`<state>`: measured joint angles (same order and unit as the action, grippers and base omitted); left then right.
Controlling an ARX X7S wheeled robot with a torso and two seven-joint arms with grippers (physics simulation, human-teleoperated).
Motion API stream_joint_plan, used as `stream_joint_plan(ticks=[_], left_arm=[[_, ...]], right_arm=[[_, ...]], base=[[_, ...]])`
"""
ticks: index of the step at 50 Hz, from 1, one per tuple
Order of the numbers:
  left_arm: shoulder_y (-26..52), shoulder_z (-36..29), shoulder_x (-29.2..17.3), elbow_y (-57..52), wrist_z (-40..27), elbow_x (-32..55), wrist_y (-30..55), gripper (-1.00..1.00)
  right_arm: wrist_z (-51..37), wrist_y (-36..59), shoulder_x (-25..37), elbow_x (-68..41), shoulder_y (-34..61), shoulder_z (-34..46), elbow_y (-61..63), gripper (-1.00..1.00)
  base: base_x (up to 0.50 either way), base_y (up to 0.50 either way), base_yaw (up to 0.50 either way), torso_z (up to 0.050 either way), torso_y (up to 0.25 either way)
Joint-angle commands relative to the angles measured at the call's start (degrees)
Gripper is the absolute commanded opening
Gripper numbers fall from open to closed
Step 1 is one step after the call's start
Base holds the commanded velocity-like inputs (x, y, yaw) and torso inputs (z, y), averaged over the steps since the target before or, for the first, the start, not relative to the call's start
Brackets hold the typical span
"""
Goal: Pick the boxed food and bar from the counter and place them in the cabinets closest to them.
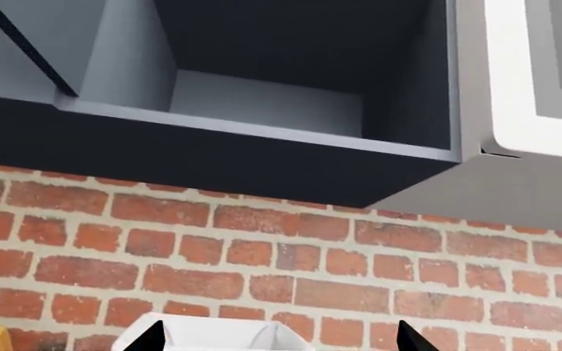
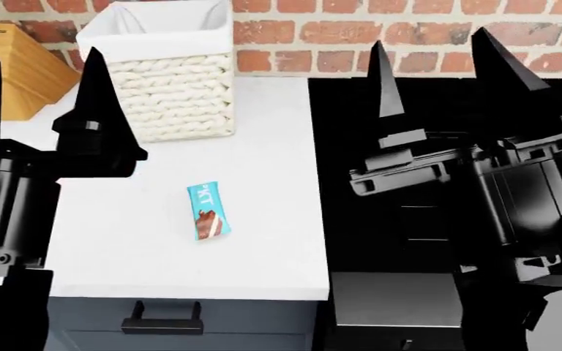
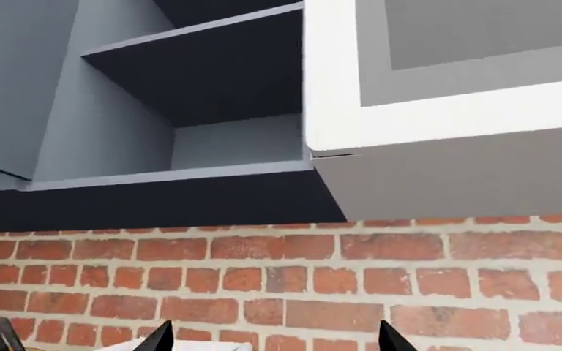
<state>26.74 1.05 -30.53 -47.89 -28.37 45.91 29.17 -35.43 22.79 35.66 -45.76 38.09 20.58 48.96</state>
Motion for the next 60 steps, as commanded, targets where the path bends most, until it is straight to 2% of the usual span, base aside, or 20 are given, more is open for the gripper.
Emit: stream_joint_plan(ticks=[1, 9, 18, 38, 60], left_arm=[[0.06, -0.65, 0.1, 0.58, 0.23, -0.17, -0.22, 1.0], [0.07, -0.29, -0.1, 0.73, 0.1, 0.29, -0.36, 1.0], [0.04, 0.07, -0.16, 1.15, -0.07, 0.42, -0.69, 1.0], [0.41, 0.78, -0.19, 2.19, -2.02, 1.11, -0.08, 1.0], [0.38, 0.86, -0.43, 2.82, -2.35, 1.51, -0.24, 1.0]], right_arm=[[-8.57, 13.71, -1.27, -14.03, 10.8, 1.51, -3.21, 1.0], [-14.07, 27.48, -7.05, -31.15, 27.02, 6.2, -14.68, 1.0], [-14.78, 33.22, -12.0, -40.81, 34.49, 9.15, -26.3, 1.0], [-20.78, 36.09, -18.65, -52.48, 36.84, 13.33, -37.36, 1.0], [-21.14, 35.26, -24.05, -50.66, 34.33, 18.77, -44.77, 1.0]], base=[[0.0, 0.0, 0.0, 0.0, 0.0], [0.0, 0.0, 0.0, 0.0, 0.0], [0.0, 0.0, 0.0, 0.0, 0.0], [0.0, 0.0, 0.0, 0.0, 0.0], [0.0, 0.0, 0.0, 0.0, 0.0]])
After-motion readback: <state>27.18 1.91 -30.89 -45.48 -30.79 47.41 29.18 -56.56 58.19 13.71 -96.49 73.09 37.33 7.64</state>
